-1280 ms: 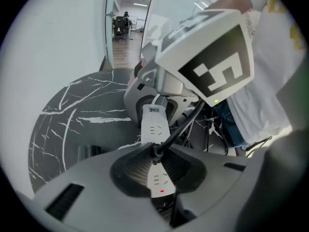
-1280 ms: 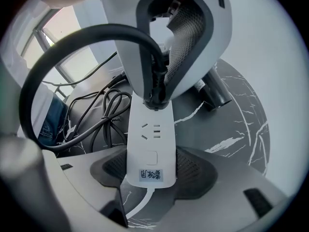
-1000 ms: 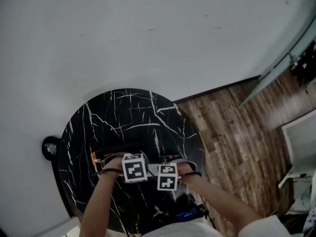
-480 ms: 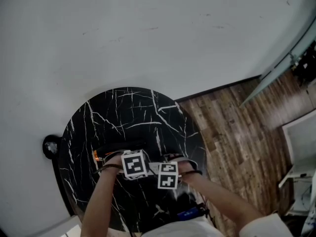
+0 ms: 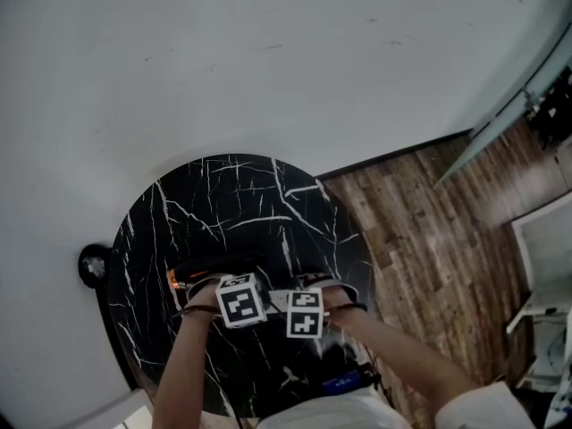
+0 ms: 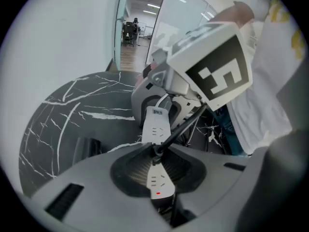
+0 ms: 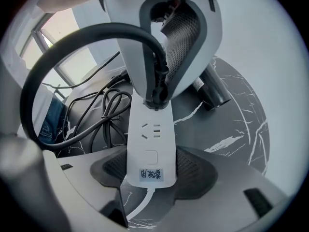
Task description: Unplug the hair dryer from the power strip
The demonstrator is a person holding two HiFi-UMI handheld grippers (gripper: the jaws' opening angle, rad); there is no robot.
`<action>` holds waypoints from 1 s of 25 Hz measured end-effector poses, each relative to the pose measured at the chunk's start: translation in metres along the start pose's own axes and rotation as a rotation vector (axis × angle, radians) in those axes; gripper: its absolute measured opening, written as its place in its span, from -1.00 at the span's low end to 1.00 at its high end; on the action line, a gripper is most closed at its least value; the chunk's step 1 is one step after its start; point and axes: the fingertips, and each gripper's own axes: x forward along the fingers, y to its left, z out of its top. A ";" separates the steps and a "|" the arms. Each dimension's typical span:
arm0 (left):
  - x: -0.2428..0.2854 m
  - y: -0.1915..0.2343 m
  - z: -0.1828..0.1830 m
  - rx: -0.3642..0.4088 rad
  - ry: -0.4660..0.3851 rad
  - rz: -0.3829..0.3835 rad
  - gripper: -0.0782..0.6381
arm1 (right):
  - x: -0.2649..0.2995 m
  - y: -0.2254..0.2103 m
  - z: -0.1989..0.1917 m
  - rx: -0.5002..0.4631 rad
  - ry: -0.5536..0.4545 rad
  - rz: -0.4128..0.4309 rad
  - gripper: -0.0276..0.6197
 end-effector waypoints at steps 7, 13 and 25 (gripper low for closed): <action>-0.002 -0.008 0.001 0.076 0.101 0.080 -0.63 | -0.001 -0.001 0.002 0.004 -0.007 -0.002 -0.09; -0.001 -0.005 -0.001 0.041 0.064 -0.001 -0.63 | -0.002 -0.001 0.001 0.004 0.004 -0.003 -0.09; -0.006 -0.001 -0.002 0.035 -0.001 0.017 -0.63 | -0.002 -0.001 0.002 0.001 0.004 -0.006 -0.09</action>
